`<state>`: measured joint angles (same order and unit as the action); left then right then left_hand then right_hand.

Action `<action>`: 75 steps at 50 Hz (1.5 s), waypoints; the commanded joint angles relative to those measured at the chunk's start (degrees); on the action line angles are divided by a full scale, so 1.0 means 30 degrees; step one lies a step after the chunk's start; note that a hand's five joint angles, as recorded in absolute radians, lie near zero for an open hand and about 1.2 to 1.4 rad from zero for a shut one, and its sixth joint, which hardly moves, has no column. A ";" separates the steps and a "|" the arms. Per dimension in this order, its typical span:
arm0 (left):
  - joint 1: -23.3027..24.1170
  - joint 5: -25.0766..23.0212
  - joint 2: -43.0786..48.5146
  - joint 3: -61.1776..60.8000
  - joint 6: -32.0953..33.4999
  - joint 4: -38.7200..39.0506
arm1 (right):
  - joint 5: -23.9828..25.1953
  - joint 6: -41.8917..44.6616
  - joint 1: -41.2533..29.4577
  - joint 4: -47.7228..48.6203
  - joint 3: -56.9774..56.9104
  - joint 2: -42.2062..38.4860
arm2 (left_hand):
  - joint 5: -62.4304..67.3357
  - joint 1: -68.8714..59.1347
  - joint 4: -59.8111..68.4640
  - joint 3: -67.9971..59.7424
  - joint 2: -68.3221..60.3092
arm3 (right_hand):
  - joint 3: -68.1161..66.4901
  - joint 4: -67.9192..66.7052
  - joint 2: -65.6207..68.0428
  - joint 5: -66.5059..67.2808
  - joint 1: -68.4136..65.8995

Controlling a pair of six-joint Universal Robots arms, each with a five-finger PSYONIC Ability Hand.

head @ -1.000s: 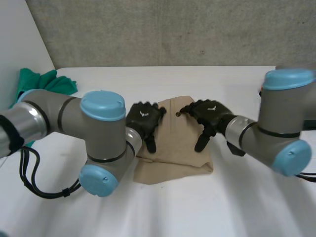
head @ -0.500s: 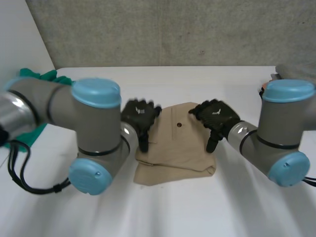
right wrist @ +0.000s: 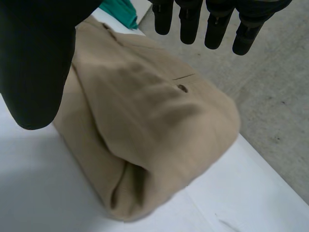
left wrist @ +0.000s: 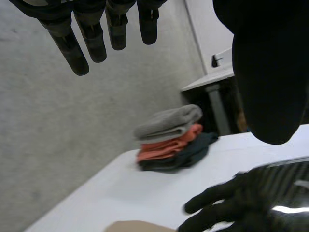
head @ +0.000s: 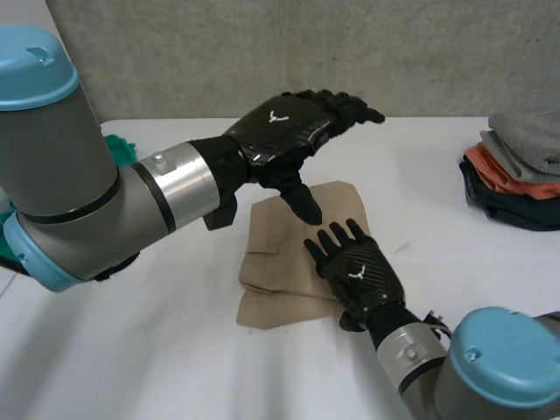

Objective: Fold the laundry.

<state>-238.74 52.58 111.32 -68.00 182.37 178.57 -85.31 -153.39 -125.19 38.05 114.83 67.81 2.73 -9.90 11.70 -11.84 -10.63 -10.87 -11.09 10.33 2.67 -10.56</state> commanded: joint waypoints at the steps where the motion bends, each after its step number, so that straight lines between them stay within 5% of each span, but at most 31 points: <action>1: 0.0067 -0.0242 0.0160 -0.0243 -0.0115 -0.0080 | -0.0009 0.0649 -0.0019 0.1232 -0.1361 -0.2178 | -0.0445 -0.0497 -0.0103 0.0150 -0.0253 | 0.0291 0.0364 -0.0109 -0.0890 0.0187; 19: 0.0126 -0.0271 0.0218 -0.0390 -0.0086 -0.0051 | 0.0079 0.1882 0.0099 0.1351 -0.3619 -0.4468 | -0.0558 -0.0385 -0.0215 0.0262 -0.0140 | -0.5622 -0.5549 0.5804 0.5023 -0.5726; 35: 0.0068 -0.0271 0.0130 -0.0595 -0.0115 0.0096 | 0.0020 0.1823 0.0128 0.1410 -0.5669 -0.5229 | -0.0558 -0.0385 -0.0215 0.0262 -0.0140 | -0.5848 -0.5774 0.6029 0.5249 -0.5952; 39: 0.0097 -0.0271 0.0130 -0.0625 -0.0115 0.0096 | 0.0166 0.1853 0.0158 0.1410 -0.6343 -0.5669 | -0.0614 -0.0329 -0.0271 0.0318 -0.0084 | -1.2219 -1.2146 1.2401 1.1621 -1.2323; 41: 0.0068 -0.0271 0.0130 -0.0625 -0.0115 0.0096 | 0.0225 0.1794 0.0187 0.1439 -0.6723 -0.5787 | -0.0614 -0.0329 -0.0271 0.0318 -0.0084 | -2.2997 -2.2924 2.3179 2.2398 -2.3101; 47: 0.0039 -0.0242 -0.0016 -0.0625 -0.0144 0.0212 | 0.0108 0.1531 0.0449 0.1819 -0.7309 -0.5348 | -0.0726 -0.0216 -0.0383 0.0431 0.0028 | -2.3043 -2.2969 2.3224 2.2444 -2.3146; 62: -0.0050 0.0872 -0.1481 -0.0566 -0.0320 0.2146 | 0.2977 0.0799 0.5428 0.1820 -1.1263 -0.3385 | -0.0781 -0.0161 -0.0439 0.0486 0.0083 | -2.3043 -2.2969 2.3224 2.2444 -2.3146; 75: 0.0184 0.0842 -0.1862 -0.0507 -0.0496 0.2322 | 0.6781 -0.6518 1.3799 0.1937 -1.6915 -0.3643 | -0.0726 -0.0216 -0.0383 0.0431 0.0028 | -2.3043 -2.2969 2.3224 2.2444 -2.3146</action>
<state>-238.55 55.23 105.74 -69.39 181.11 185.69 -70.52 -163.06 -94.80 43.77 70.36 59.53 2.72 -9.91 11.70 -11.84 -10.63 -65.92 -68.57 65.34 53.29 -58.89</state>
